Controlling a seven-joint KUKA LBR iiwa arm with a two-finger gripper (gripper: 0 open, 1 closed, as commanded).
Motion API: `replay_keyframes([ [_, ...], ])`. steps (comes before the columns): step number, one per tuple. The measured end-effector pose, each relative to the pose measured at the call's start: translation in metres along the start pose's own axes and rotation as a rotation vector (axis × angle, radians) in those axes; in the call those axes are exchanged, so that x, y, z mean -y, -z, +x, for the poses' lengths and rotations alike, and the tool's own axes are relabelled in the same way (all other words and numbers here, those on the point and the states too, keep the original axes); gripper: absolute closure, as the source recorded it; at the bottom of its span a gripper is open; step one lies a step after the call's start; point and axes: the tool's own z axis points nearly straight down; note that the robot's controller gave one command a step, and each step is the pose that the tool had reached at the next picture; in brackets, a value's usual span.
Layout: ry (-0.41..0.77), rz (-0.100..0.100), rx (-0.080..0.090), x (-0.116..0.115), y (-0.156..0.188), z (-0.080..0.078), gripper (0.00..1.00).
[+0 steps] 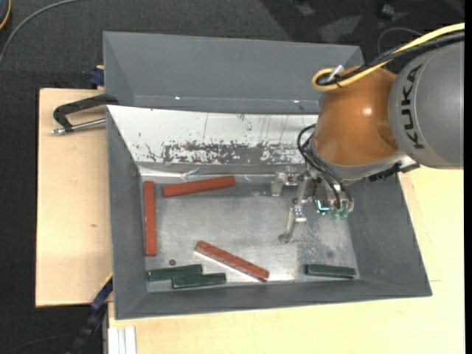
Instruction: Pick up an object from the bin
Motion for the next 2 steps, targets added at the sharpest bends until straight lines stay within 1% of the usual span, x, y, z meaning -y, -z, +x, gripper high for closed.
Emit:
replay_keyframes([
  [1,0.099,-0.001,0.000,-0.053,-0.047,0.040,0.00],
  [2,0.071,-0.001,0.002,-0.079,-0.092,0.042,0.00],
])
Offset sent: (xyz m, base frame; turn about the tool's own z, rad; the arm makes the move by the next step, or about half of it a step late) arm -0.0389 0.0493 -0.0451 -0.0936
